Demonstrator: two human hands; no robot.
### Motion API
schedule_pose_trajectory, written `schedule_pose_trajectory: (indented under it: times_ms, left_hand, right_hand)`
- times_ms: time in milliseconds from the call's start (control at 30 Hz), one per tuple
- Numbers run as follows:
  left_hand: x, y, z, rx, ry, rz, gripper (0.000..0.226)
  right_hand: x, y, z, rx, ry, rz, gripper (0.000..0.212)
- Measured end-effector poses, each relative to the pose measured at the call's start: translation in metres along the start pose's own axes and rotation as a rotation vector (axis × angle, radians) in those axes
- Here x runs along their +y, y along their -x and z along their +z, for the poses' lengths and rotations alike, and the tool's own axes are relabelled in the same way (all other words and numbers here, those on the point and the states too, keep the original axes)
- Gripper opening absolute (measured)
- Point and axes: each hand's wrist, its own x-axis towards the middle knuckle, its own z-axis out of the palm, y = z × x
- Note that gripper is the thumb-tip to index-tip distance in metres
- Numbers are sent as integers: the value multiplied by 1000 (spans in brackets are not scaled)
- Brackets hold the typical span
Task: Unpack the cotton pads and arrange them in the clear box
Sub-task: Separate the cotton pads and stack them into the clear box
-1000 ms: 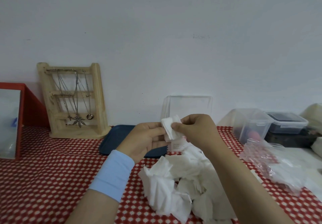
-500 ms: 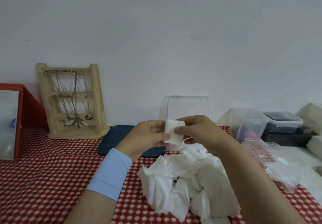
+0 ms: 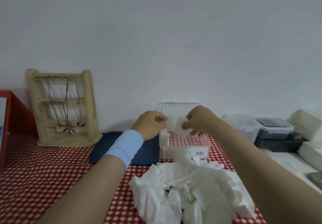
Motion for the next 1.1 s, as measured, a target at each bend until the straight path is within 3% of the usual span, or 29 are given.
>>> schedule_pose_trajectory:
  times_ms: [133, 367, 533, 667, 933, 1100]
  left_hand:
    - [-4, -19, 25, -223, -313, 47, 37]
    - [-24, -26, 23, -291, -469, 97, 38]
    - [-30, -22, 22, -263, -353, 101, 36]
    - [-36, -18, 20, -254, -315, 96, 50]
    - [-28, -9, 28, -369, -405, 146, 64]
    - [-28, -4, 26, -447, -400, 124, 58]
  right_hand:
    - [-1, -21, 25, 16, 186, 26, 23]
    - [-4, -42, 60, 37, 373, 96, 22]
    - [-12, -52, 71, -185, 11, 194, 29]
    - [-10, -50, 52, -317, -136, 325, 39]
    - [-11, -51, 60, -343, -315, 316, 31]
    - [-12, -45, 58, -377, -355, 292, 28]
